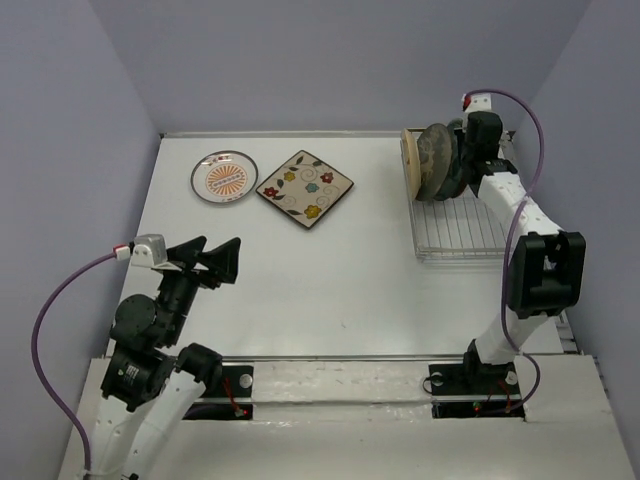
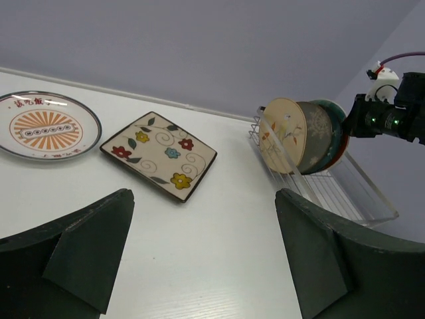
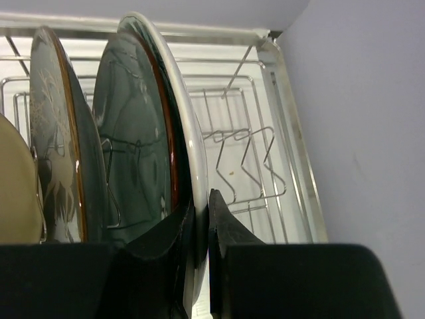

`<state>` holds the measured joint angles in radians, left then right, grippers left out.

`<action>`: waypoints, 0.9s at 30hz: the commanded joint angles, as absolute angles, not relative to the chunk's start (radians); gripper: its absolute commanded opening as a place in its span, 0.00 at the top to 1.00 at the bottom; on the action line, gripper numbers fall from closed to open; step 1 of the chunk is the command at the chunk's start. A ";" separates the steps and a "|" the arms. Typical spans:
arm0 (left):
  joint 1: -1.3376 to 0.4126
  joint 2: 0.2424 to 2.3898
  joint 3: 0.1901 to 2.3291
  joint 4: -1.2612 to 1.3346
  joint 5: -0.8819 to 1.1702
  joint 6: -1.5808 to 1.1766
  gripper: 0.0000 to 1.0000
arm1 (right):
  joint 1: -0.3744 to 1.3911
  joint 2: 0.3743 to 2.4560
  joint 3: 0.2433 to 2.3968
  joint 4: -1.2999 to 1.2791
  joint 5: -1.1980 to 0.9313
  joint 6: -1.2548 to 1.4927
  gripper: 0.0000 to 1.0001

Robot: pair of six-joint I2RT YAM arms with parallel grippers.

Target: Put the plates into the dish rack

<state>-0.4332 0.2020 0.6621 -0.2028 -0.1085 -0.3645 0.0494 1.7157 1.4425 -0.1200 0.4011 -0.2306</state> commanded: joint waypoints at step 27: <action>-0.140 1.096 0.786 0.138 -0.086 -0.955 0.19 | 0.046 1.071 1.099 -0.147 0.208 0.457 0.09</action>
<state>-0.2752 1.0119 0.7967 0.0132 -0.0952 -0.7727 0.0414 1.1854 1.1984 -0.1715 0.3946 0.3382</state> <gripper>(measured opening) 0.813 0.911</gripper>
